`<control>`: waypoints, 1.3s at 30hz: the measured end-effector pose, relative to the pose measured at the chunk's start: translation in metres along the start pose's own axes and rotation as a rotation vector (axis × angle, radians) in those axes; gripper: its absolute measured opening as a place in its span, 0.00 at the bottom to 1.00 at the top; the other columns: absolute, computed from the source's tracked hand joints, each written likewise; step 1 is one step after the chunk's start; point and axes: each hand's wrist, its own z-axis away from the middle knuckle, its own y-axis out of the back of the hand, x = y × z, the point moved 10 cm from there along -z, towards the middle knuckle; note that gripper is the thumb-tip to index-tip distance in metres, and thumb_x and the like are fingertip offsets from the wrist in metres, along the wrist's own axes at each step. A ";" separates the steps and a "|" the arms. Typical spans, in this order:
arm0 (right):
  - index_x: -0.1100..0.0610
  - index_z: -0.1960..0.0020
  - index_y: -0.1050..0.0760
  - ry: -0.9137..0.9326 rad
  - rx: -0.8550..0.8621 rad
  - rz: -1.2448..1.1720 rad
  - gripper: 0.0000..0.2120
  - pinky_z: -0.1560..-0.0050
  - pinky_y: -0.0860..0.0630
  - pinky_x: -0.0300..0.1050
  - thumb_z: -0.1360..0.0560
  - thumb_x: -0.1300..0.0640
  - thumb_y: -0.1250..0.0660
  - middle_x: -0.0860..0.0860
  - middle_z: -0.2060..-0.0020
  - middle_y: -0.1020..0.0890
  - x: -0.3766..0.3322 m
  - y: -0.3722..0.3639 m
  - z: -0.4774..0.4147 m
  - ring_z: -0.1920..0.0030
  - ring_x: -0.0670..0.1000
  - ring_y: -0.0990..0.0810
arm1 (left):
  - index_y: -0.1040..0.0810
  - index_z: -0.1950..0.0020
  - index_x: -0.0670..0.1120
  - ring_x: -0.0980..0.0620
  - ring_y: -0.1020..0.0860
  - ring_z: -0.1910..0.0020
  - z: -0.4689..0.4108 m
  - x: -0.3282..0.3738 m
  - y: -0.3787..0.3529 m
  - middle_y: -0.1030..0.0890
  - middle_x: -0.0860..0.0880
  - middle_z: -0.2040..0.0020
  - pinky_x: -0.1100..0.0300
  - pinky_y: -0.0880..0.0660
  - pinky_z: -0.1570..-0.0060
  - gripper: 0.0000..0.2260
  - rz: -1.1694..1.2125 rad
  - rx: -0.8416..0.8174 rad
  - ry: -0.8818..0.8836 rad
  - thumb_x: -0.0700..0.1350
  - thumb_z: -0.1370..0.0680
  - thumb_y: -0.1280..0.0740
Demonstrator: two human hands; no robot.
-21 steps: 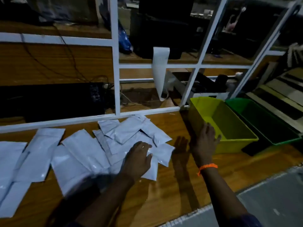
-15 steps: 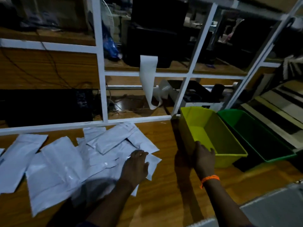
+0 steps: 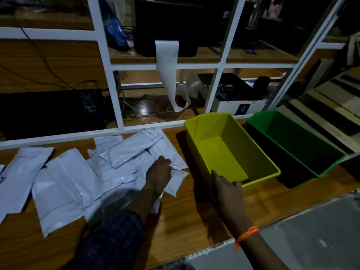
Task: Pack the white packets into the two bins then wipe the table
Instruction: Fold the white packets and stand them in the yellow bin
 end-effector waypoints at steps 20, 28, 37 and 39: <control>0.62 0.60 0.21 -0.482 -0.289 -1.333 0.18 0.72 0.33 0.40 0.27 0.46 0.26 0.48 0.75 0.23 -0.095 0.041 -0.051 0.75 0.48 0.26 | 0.20 0.40 0.41 0.53 0.22 0.39 0.114 0.032 0.166 0.20 0.46 0.40 0.60 0.22 0.42 0.11 0.465 0.260 -0.544 0.37 0.22 0.33; 0.63 0.58 0.22 -0.485 -0.116 -1.077 0.12 0.72 0.30 0.44 0.27 0.54 0.27 0.57 0.72 0.19 -0.063 0.025 -0.057 0.75 0.52 0.22 | 0.37 0.23 0.49 0.41 0.39 0.24 -0.015 -0.084 0.096 0.36 0.43 0.23 0.45 0.38 0.27 0.31 -0.131 -0.105 0.100 0.56 0.23 0.32; 0.59 0.44 0.22 -0.470 -0.052 -1.084 0.18 0.70 0.26 0.41 0.30 0.54 0.23 0.53 0.60 0.15 0.013 0.033 -0.081 0.67 0.47 0.19 | 0.18 0.47 0.44 0.38 0.20 0.50 -0.044 -0.090 0.150 0.21 0.41 0.49 0.51 0.23 0.55 0.10 -0.076 0.088 0.262 0.47 0.24 0.31; 0.58 0.40 0.25 -0.418 0.067 -0.975 0.21 0.67 0.26 0.41 0.29 0.54 0.25 0.53 0.54 0.16 0.029 0.051 -0.089 0.61 0.49 0.19 | 0.19 0.45 0.43 0.38 0.20 0.50 -0.044 -0.047 0.176 0.19 0.40 0.48 0.54 0.26 0.56 0.11 0.185 0.179 0.182 0.46 0.23 0.34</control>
